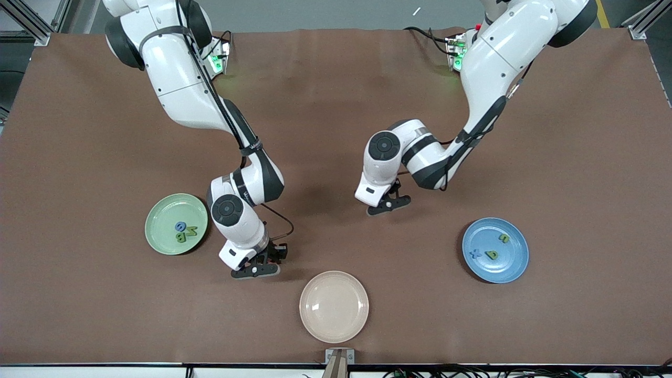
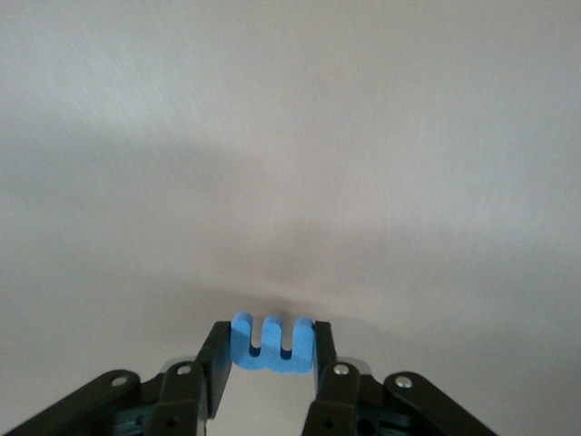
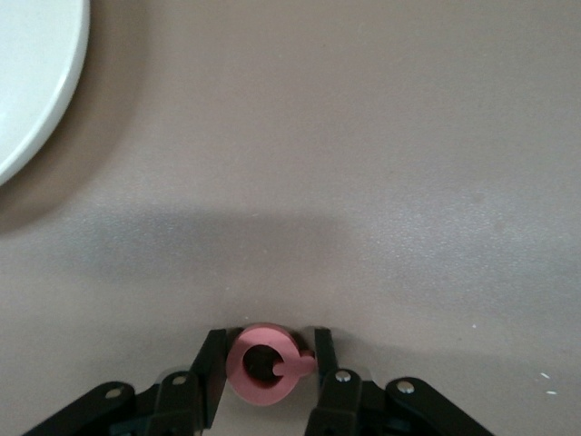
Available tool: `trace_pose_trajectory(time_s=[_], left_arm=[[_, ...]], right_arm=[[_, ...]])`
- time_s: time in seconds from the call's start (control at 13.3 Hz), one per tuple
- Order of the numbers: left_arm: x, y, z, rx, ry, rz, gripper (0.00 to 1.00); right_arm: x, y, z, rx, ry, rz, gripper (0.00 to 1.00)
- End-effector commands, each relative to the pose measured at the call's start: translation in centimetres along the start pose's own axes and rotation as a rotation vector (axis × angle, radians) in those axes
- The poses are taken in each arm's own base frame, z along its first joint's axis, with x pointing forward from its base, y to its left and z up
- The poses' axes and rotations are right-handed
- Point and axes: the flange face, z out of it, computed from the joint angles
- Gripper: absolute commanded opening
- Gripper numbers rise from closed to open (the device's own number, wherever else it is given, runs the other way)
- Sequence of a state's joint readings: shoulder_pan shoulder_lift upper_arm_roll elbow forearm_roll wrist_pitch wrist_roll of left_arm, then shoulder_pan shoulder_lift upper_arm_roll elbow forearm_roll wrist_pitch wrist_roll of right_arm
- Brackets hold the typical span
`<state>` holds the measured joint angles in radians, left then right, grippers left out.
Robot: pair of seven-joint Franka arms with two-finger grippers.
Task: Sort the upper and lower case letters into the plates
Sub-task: 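Drop the blue m on the blue plate while the right gripper drops the G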
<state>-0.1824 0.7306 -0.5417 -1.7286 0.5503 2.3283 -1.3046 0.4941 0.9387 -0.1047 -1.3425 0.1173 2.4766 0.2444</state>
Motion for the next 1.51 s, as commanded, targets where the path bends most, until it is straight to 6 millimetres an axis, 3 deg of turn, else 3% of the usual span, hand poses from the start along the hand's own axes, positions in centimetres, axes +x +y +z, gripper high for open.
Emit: trace_pose_trajectory(time_s=[0.0, 0.23, 0.45, 0.68, 0.83, 0.98, 1.05, 1.28, 1.43], left_arm=[[2.5, -1.7, -2.9, 0.007, 0.056, -0.021, 0.02], [6.4, -3.8, -6.5, -0.017, 0.108, -0.017, 0.02], [11.5, -8.9, -7.7, 0.029, 0.12, 0.015, 0.02], [17.8, -16.6, -9.1, 0.06, 0.13, 0.064, 0.02], [21.2, -21.8, -8.9, 0.074, 0.119, 0.083, 0.02], [23.7, -27.7, -7.3, 0.092, 0.082, 0.119, 0.02], [24.2, -29.9, -5.3, 0.095, 0.044, 0.128, 0.02], [24.0, -30.7, -2.7, 0.091, 0.0, 0.113, 0.05], [23.2, -30.3, -1.2, 0.091, -0.027, 0.12, 0.09]], right_arm=[[0.8, 3.0, -2.1, -0.017, -0.078, 0.045, 0.17], [2.6, 8.6, -5.7, -0.026, -0.205, -0.004, 0.15], [3.3, 14.0, -10.1, -0.008, -0.25, -0.098, 0.16], [1.2, 20.3, -11.2, 0.035, -0.411, -0.171, 0.16], [-0.8, 23.9, -11.4, 0.063, -0.443, -0.197, 0.16], [-3.3, 26.5, -10.9, 0.084, -0.464, -0.214, 0.16], [-4.8, 27.1, -10.3, 0.085, -0.455, -0.216, 0.16], [-8.4, 29.5, -7.6, 0.085, -0.417, -0.25, 0.19], [-9.1, 32.0, -6.9, 0.092, -0.418, -0.242, 0.23]])
